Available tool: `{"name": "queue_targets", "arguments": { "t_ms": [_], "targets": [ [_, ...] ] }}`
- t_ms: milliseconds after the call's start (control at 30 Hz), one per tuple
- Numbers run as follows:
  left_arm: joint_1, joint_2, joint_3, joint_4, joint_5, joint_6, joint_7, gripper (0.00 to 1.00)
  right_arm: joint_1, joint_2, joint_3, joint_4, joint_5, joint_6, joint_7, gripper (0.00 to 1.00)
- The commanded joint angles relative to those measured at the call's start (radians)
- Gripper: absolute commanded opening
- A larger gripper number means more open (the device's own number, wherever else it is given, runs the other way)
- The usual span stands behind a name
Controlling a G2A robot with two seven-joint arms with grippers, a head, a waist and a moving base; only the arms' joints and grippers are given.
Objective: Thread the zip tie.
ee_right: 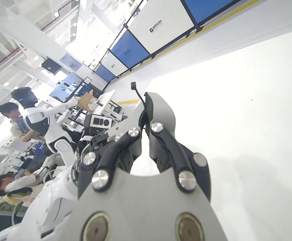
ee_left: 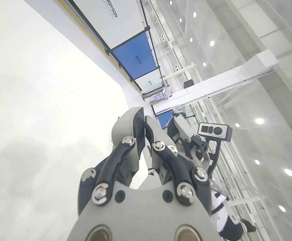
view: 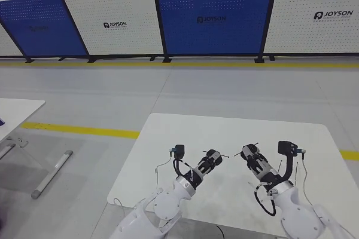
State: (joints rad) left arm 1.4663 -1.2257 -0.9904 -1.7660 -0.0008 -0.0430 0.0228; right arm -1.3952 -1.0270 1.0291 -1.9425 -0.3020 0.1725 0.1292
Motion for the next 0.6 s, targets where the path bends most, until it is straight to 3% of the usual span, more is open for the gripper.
{"name": "queue_targets", "arguments": {
  "t_ms": [0,567],
  "targets": [
    [0.0,0.0,0.0,0.0,0.0,0.0,0.0,0.0,0.001,0.0,-0.002,0.002,0.001,0.0,0.0,0.0],
    [0.0,0.0,0.0,0.0,0.0,0.0,0.0,0.0,-0.015,-0.01,-0.007,0.017,0.023,-0.012,-0.024,0.0]
  ]
}}
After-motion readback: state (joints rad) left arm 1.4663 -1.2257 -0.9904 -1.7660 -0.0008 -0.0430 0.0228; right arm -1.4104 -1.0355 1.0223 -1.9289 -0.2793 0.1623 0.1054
